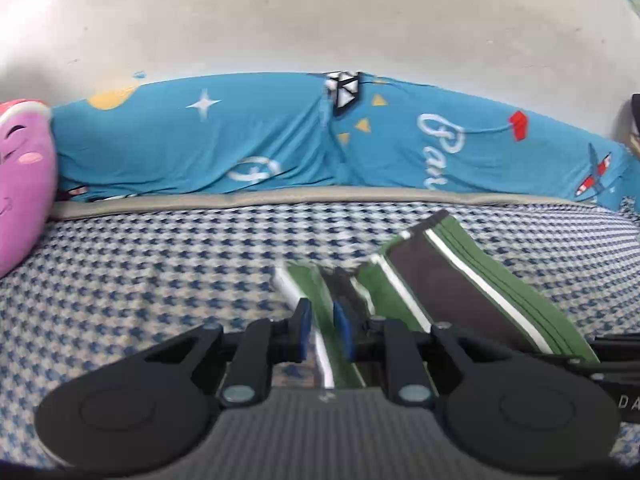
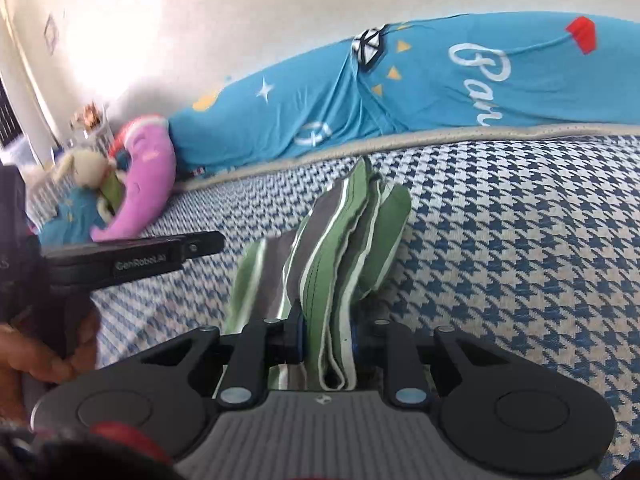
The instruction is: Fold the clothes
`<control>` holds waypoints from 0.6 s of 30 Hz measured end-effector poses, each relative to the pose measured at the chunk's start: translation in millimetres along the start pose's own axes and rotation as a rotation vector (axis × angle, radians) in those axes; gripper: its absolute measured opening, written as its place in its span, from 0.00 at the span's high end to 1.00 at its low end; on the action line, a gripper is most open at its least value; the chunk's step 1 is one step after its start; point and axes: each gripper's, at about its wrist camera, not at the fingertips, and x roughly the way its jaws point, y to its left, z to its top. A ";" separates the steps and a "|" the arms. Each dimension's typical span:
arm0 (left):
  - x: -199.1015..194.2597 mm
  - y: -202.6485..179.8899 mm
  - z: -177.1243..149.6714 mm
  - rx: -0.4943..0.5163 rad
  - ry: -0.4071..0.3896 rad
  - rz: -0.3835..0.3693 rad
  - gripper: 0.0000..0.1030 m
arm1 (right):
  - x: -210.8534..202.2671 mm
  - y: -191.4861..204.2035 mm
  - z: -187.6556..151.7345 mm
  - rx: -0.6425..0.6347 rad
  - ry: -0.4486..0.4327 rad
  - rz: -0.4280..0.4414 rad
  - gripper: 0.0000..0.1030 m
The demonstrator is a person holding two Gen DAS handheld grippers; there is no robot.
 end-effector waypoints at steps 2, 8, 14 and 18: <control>-0.2 7.9 -4.7 -0.007 0.023 0.007 0.86 | 3.8 1.8 -1.2 -0.012 0.017 -0.034 0.79; 14.2 49.4 -11.9 -0.184 0.120 -0.085 0.76 | 4.5 -17.7 -4.8 0.058 0.067 -0.090 0.79; 32.7 75.2 -22.0 -0.322 0.168 -0.187 0.43 | 7.9 -31.1 -9.4 0.127 0.108 -0.119 0.78; 46.9 72.2 -28.3 -0.347 0.193 -0.233 0.31 | 7.7 -35.8 -9.5 0.169 0.111 -0.092 0.73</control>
